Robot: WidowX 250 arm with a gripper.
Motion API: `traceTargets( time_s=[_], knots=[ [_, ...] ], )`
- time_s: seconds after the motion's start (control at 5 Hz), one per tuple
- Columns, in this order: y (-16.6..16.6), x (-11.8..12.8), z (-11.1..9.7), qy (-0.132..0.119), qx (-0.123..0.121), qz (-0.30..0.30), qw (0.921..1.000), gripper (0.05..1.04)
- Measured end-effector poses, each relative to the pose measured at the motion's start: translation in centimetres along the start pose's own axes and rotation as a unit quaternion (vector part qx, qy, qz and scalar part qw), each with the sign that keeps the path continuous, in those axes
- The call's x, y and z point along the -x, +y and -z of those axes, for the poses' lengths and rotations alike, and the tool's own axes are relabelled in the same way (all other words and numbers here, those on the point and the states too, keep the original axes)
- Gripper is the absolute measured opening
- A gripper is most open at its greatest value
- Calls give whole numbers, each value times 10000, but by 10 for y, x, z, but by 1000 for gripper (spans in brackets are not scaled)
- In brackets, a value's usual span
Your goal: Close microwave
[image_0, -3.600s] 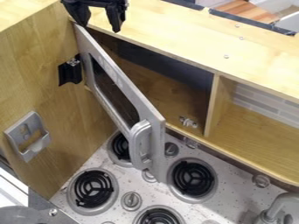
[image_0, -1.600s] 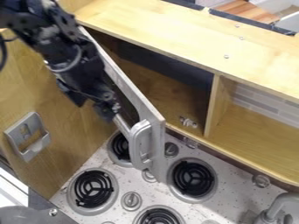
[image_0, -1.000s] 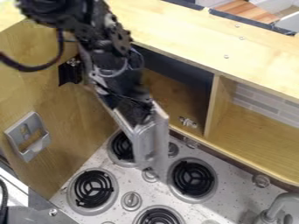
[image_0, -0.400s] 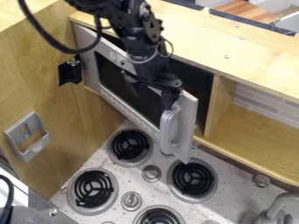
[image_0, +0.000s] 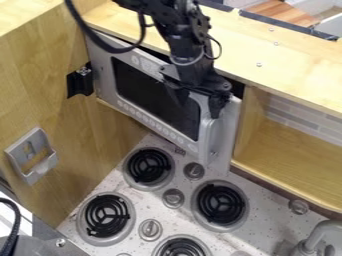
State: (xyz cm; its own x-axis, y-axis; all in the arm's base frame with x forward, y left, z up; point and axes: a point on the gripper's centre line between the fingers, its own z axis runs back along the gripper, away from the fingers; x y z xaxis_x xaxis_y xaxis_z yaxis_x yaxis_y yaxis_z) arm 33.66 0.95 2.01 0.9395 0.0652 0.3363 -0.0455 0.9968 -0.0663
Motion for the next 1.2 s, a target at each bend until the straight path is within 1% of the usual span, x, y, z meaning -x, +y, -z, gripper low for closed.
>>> traceTargets(
  time_s=[0.2,0.4,0.6,1.0,1.2],
  knots=[
    [-3,-11,7,-95,4,-111,9999,999],
    [-6,-19,7,-179,89,-249,9995,999],
    [-9,-30,3,-278,178,-333,9989,999],
    [-15,-33,2,-187,345,-483,9981,999],
    [-12,-33,2,-182,282,-383,9987,999]
  ],
)
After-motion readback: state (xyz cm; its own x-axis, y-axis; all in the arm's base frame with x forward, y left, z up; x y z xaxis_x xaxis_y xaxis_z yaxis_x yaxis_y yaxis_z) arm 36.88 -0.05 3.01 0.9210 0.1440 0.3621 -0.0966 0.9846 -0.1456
